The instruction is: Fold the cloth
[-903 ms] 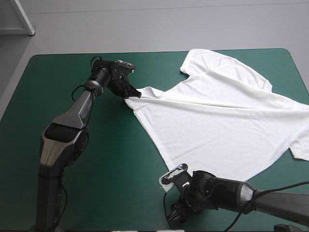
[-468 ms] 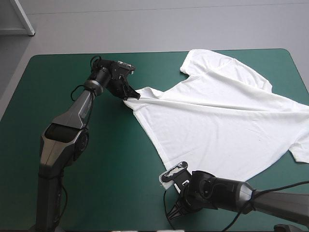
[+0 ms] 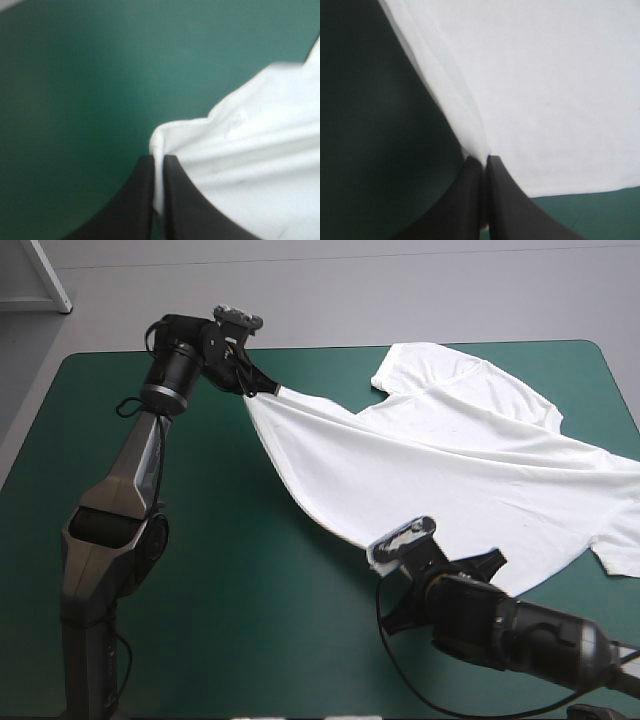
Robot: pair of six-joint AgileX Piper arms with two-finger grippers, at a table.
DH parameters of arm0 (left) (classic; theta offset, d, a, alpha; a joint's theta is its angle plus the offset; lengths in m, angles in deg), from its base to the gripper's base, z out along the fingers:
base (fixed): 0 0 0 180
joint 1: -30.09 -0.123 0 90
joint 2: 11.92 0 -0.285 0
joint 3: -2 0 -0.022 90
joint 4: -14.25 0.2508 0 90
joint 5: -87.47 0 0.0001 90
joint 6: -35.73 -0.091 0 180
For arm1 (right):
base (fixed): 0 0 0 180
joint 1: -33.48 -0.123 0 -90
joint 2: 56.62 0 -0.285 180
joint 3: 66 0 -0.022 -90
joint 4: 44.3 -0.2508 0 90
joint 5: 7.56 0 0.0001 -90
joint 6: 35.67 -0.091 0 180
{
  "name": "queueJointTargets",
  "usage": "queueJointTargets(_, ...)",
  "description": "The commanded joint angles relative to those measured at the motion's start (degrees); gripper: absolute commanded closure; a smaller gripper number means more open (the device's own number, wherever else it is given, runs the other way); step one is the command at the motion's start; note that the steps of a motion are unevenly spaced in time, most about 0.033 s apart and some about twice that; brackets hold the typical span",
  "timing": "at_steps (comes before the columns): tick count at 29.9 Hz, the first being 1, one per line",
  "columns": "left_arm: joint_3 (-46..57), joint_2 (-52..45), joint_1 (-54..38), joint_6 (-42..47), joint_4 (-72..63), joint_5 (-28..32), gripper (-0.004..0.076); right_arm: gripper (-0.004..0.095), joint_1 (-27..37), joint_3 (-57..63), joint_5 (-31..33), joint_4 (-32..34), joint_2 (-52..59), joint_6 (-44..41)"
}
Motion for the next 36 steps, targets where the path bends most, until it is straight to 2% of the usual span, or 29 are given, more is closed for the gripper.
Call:
queueJointTargets(1, -2.9, -9.6, 0.1, 1.1, 0.8, -2.2, 0.0732, 0.0927, 1.4, -10.6, 3.8, 6.5, 5.5, 3.8)
queueJointTargets(12, -2.9, -29.7, 0.1, 2.2, 8.6, -1.7, 0.0732, 0.0926, 14.3, -41.4, 3.8, 9.1, 5.7, 24.8)
queueJointTargets(18, -2.9, -36.9, 0.1, 1.9, 13.9, 2.9, 0.0732, 0.0927, 20.6, -59.9, 3.8, 13.1, 1.6, 33.0)
queueJointTargets(25, -8.6, -40.7, 0.1, 0.8, 15.6, 8.6, 0.0732, 0.0927, 21.1, -83.7, 3.8, 15.2, -6.0, 42.9)
queueJointTargets(27, -11.1, -40.8, 0.1, -0.2, 15.6, 7.8, 0.0732, 0.0927, 21.1, -89.2, 3.8, 15.2, -8.0, 45.0)
queueJointTargets(29, -13.2, -40.8, 0.1, -1.4, 16.2, 7.5, 0.0732, 0.0926, 21.1, -93.0, 3.4, 15.2, -9.6, 46.7)
queueJointTargets(33, -16.7, -42.3, 0.1, -1.4, 16.1, 12.4, 0.0732, 0.0926, 21.1, -98.1, -1.2, 12.8, -10.8, 47.2)
queueJointTargets(36, -19.3, -44.3, 0.1, -1.5, 16.0, 13.4, 0.0732, 0.0926, 21.1, -100.4, -3.3, 11.5, -10.5, 48.0)
